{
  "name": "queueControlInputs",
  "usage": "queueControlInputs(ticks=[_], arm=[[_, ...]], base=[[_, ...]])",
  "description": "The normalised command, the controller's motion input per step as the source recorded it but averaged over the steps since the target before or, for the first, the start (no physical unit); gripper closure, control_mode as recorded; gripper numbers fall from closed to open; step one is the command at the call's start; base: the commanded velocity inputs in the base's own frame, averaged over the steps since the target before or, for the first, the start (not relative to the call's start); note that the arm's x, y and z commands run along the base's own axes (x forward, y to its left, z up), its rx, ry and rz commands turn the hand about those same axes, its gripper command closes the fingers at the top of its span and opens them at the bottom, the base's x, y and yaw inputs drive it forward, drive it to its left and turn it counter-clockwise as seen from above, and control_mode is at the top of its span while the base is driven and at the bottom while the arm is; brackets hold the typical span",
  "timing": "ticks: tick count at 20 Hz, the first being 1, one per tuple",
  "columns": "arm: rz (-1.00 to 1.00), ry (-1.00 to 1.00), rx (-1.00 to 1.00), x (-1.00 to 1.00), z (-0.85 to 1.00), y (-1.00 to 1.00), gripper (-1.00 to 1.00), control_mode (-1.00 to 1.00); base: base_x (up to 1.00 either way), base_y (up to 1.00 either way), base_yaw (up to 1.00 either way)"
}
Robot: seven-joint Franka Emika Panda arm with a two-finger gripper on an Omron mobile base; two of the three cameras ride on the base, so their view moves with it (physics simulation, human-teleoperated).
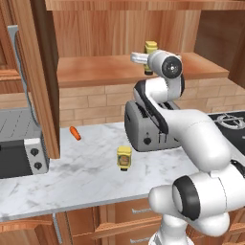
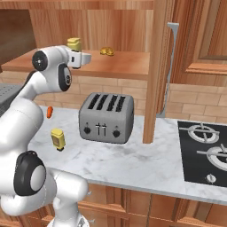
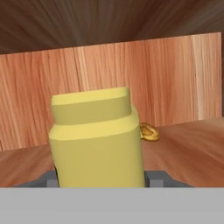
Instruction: Pick the mustard and mustard from the counter and place them in the cabinet.
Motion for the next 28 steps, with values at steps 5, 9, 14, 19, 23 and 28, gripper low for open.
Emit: queueControlInputs(ticks=[5,9,14,19,23,28], arm=[[0.02,0.01,0.02,0.17,-0.16,-0.05,1.00,-1.00],[0.01,0.00,0.00,0.17,-0.10,0.00,1.00,-1.00],[0.00,0.00,0.00,0.21,-0.06,0.00,1.00,-1.00],[0.00,0.00,0.00,0.19,-0.07,0.00,1.00,-1.00],[0.00,0.00,0.00,0.13,-0.03,0.00,-1.00,-1.00],[0.00,0.00,0.00,0.00,0.01,0.00,-1.00,-1.00]], base=[[0.00,0.00,0.00],[0.00,0.00,0.00],[0.00,0.00,0.00],[0.00,0.00,0.00],[0.00,0.00,0.00],[0.00,0.00,0.00]])
